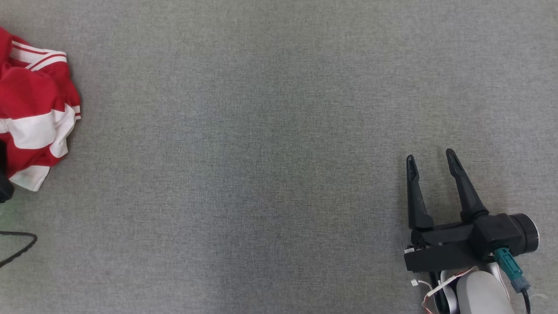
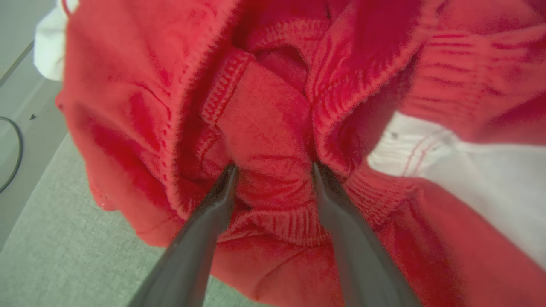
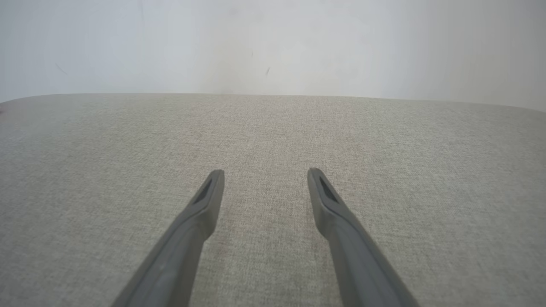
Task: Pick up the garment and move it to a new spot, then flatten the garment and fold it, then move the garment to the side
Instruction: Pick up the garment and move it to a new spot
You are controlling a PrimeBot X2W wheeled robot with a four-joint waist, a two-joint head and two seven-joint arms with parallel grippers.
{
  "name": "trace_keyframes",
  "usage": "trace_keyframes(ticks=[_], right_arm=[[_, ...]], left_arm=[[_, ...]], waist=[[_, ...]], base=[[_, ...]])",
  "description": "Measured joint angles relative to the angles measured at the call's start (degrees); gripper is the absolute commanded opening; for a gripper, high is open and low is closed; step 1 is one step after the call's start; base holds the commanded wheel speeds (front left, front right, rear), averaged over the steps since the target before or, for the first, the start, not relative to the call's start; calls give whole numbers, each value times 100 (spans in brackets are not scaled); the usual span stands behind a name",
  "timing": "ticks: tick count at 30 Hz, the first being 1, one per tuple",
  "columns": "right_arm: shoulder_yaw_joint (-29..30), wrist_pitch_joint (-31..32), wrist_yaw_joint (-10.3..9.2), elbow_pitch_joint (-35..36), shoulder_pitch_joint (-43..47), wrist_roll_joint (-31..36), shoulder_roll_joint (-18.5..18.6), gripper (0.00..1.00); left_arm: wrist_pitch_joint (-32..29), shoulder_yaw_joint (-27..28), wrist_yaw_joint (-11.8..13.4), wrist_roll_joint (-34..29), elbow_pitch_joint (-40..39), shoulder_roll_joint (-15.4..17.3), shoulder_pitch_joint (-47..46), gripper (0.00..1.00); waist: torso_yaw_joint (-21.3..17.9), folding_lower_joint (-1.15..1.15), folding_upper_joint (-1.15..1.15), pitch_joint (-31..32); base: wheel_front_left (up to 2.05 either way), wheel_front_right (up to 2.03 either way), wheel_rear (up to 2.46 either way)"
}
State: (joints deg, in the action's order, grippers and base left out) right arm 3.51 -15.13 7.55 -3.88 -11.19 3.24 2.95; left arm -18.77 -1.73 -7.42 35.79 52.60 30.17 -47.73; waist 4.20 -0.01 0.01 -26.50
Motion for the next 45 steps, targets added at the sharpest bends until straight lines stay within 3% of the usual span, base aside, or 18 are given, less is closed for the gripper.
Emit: trace_keyframes(ticks=[1, 6, 14, 22, 28, 33, 37, 45], right_arm=[[-8, 0, 0, -2, 1, 0, 0, 100], [-22, 0, 0, -34, 16, -1, 0, 100], [-32, 0, 0, -107, 71, -74, 1, 100], [-171, 0, 0, -253, 131, -348, -1, 100], [-243, 0, 0, -368, 182, -613, -1, 100], [-304, 0, 0, -417, 205, -801, 0, 100], [-357, 0, 0, -446, 211, -973, 0, 100], [-443, -1, 0, -465, 215, -1193, 2, 100]], left_arm=[[-12, -32, -9, 15, 20, 11, -18, 0], [182, -190, -13, 68, 137, 112, -37, 0], [1668, -132, 115, -142, 210, 308, -409, 0], [2387, -263, 181, -427, -385, 438, -964, 0], [2302, -441, 187, -555, -1196, 528, -1346, 0], [1964, -680, 245, -633, -2095, 383, -1614, 0], [1614, -912, 347, -678, -2885, 115, -1736, 0], [1109, -1517, 516, -592, -3907, -747, -1802, 0]], waist=[[-6, 0, 0, 13], [-36, 0, 0, 107], [-12, 0, 0, 348], [44, 0, 0, 715], [-36, 0, -1, 989], [-235, 0, -1, 1135], [-444, 0, -1, 1216], [-967, 0, 0, 1255]], base=[[0, 0, 0], [0, 0, 0], [0, 0, 0], [0, 0, 0], [0, 0, 0], [0, 0, 0], [0, 0, 0], [0, 0, 0]])
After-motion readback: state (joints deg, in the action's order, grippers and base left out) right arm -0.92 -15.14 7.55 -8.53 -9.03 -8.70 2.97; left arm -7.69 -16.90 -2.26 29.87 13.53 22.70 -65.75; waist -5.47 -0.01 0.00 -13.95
